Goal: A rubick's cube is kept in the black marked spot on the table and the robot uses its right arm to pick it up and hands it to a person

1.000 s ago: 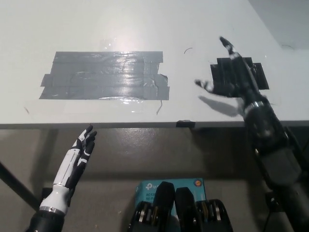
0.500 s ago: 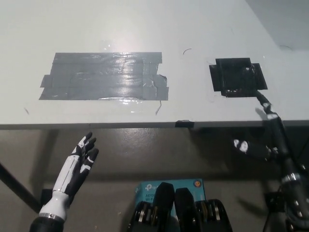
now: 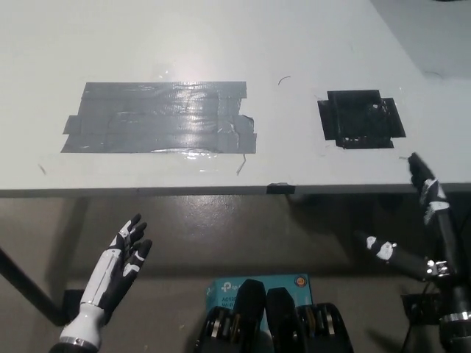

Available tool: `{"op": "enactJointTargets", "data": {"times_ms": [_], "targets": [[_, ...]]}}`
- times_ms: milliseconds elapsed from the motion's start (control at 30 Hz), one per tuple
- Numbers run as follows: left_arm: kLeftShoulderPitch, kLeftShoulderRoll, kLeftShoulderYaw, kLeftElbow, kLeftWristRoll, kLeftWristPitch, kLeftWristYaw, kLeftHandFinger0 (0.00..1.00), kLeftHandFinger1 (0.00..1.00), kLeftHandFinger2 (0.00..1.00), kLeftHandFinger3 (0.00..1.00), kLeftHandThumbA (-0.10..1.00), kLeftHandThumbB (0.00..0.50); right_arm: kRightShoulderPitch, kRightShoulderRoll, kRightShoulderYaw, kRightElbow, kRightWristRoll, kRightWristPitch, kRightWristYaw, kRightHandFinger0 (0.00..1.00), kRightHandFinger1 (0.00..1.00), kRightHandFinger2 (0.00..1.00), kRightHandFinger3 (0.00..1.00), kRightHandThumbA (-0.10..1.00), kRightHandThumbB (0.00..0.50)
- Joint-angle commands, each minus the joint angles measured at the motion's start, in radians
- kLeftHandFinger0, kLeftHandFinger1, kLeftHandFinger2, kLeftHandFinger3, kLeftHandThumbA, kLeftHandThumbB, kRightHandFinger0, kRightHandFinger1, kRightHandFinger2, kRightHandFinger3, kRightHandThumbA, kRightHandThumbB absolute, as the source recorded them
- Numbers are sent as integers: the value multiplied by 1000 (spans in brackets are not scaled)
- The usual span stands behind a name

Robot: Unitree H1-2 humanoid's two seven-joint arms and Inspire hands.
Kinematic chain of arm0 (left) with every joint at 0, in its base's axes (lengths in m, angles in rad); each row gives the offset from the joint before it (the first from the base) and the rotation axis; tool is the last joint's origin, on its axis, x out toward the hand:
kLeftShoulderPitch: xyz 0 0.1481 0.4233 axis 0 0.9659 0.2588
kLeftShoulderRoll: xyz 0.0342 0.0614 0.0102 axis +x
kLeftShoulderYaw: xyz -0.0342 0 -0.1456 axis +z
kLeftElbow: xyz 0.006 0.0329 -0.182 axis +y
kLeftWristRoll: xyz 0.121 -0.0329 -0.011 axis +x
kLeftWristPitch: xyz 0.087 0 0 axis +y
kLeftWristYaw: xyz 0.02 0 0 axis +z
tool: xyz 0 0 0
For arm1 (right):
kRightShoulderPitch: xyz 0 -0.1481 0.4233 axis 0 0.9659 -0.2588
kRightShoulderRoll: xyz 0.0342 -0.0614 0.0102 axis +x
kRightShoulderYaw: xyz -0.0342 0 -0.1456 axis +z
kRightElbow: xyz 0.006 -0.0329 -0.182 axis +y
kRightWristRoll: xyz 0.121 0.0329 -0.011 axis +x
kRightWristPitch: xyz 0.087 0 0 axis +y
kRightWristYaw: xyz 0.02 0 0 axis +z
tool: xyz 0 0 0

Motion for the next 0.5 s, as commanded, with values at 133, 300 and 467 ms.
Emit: {"op": "enactJointTargets", "data": {"times_ms": [133, 300, 467], "targets": [[-20, 9, 2, -19, 14, -45, 5, 1000, 1000, 1000, 1000, 845, 190, -42, 14, -28, 148, 52, -115, 38, 1000, 1000, 1000, 1000, 1000, 196], [-18, 11, 2, -21, 18, -45, 4, 1000, 1000, 1000, 1000, 856, 194, -38, 18, -23, 159, 53, -106, 56, 1000, 1000, 1000, 1000, 1000, 219], [-22, 12, 4, -14, 18, -52, 5, 1000, 1000, 1000, 1000, 858, 193, -32, 23, -3, 150, 26, -91, 67, 1000, 1000, 1000, 1000, 998, 212]]}}
